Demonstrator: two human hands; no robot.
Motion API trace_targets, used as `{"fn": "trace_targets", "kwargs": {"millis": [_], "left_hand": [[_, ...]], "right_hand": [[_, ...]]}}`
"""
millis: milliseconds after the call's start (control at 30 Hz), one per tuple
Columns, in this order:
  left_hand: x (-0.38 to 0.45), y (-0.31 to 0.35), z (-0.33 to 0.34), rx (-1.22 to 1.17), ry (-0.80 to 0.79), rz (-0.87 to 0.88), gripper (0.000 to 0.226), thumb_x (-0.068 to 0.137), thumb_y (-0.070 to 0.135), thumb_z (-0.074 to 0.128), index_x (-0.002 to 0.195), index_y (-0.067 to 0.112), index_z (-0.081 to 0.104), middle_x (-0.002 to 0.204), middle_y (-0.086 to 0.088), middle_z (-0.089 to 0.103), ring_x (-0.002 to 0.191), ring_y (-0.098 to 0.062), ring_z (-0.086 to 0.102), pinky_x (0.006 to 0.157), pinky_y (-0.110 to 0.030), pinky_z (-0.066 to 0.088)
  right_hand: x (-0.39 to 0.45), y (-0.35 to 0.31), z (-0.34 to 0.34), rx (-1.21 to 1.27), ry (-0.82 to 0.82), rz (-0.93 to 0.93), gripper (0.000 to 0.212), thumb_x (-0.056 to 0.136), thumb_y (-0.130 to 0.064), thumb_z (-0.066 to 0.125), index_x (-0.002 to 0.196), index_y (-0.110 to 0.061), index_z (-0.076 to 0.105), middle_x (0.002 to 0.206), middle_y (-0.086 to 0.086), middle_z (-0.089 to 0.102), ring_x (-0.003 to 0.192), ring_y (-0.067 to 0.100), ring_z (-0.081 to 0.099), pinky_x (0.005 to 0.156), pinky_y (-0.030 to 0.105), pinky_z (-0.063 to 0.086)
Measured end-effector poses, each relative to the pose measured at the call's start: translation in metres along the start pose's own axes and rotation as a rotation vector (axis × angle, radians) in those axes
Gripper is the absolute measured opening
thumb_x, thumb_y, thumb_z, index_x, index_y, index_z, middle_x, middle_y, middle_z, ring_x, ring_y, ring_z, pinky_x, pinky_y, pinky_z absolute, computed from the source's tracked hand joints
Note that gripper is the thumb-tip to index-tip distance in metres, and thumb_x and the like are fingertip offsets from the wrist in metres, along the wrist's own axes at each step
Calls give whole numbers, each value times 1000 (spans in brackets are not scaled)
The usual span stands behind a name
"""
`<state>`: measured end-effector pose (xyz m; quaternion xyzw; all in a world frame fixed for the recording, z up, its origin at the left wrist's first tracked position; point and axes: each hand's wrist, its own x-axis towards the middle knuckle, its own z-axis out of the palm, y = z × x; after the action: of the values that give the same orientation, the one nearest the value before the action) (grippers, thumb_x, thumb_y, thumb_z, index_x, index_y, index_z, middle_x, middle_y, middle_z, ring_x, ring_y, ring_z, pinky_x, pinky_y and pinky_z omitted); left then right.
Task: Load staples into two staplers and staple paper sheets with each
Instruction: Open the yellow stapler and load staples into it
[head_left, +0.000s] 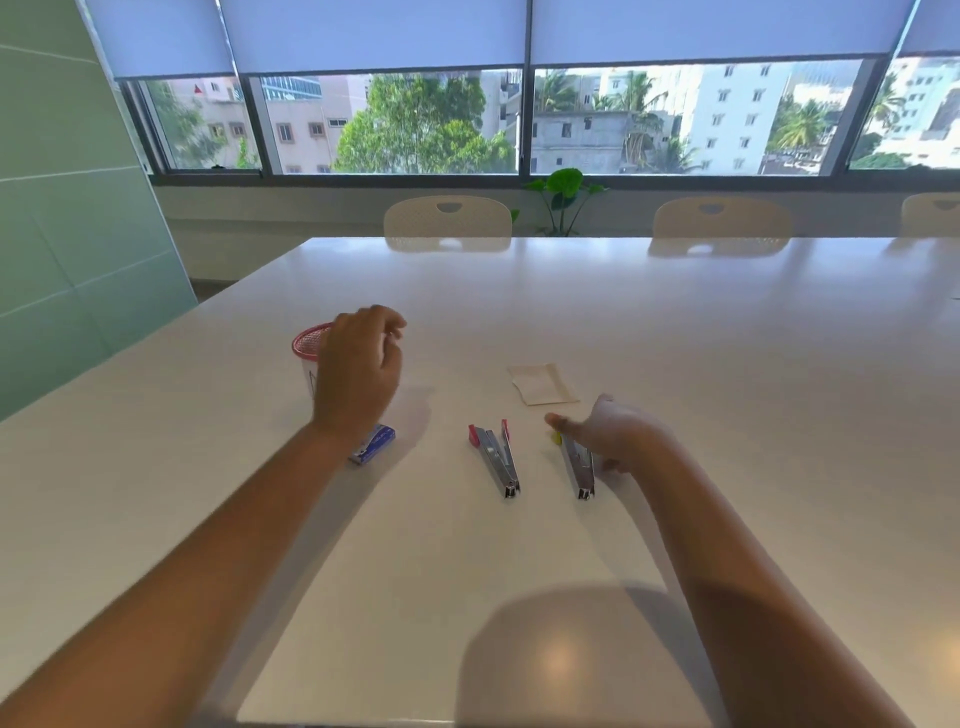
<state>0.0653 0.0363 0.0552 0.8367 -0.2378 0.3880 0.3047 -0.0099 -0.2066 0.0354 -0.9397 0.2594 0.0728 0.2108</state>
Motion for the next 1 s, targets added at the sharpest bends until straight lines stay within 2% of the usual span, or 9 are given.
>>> {"fn": "trace_targets", "kwargs": {"millis": [133,267,367,500,600,700,800,900,1000], "left_hand": [[-32,45,33,-247,-86,-166,12,85,10,49,92,12,59,90,-5,65,89,-25,55,79,-40,45],[-50,70,60,-37,-579,-104,28,84,46,54,100,24,62,119,4,57,113,-20,45,94,-37,34],[-55,67,64,-32,-734,-109,38,84,56,48,106,27,62,131,8,50,122,-18,41,99,-39,30],[-61,60,66,-110,-752,-116,29,89,41,48,113,28,59,137,9,47,127,-17,37,105,-40,24],[-60,58,67,-134,-760,-132,27,89,33,48,114,29,58,139,10,45,129,-16,35,109,-41,20],[-59,59,64,-172,-635,-173,33,89,38,51,119,25,55,133,5,52,126,-18,41,110,-46,25],[-51,61,54,-250,-421,-263,36,88,41,50,115,18,56,122,0,60,117,-19,49,104,-46,36],[-48,65,46,-288,-334,-273,26,86,45,47,93,22,57,89,14,59,92,-14,53,97,-47,39],[-49,69,44,-367,-350,-317,37,76,59,38,83,25,51,74,18,53,78,-14,55,90,-48,46]], "right_hand": [[-8,-8,7,-77,-68,-29,95,69,-74,56,125,-2,32,80,5,68,81,23,67,89,42,53],[-8,-11,15,-133,-43,-61,84,78,-58,60,129,5,37,114,10,64,102,27,64,90,41,52],[-9,-13,14,-144,-17,-83,67,82,-47,57,126,2,40,112,10,65,101,26,64,86,38,53],[-13,-15,13,-160,2,-134,47,84,-43,55,111,-6,44,88,6,58,83,25,59,77,35,52],[-14,-18,11,-165,5,-157,31,88,-41,49,93,-11,45,90,6,54,83,24,53,71,31,43],[-12,-18,8,-44,28,-183,34,88,-39,49,101,-8,50,94,7,57,87,26,56,77,32,47],[-13,-21,6,305,-41,-215,38,89,-35,54,113,-7,45,96,10,57,88,27,62,78,41,56],[-17,-28,9,550,-113,-312,43,86,-31,63,119,-10,43,88,4,56,78,19,59,61,29,52],[-21,-31,12,558,-37,-452,48,80,-28,70,119,-13,45,86,-1,54,69,11,53,48,15,41]]}}
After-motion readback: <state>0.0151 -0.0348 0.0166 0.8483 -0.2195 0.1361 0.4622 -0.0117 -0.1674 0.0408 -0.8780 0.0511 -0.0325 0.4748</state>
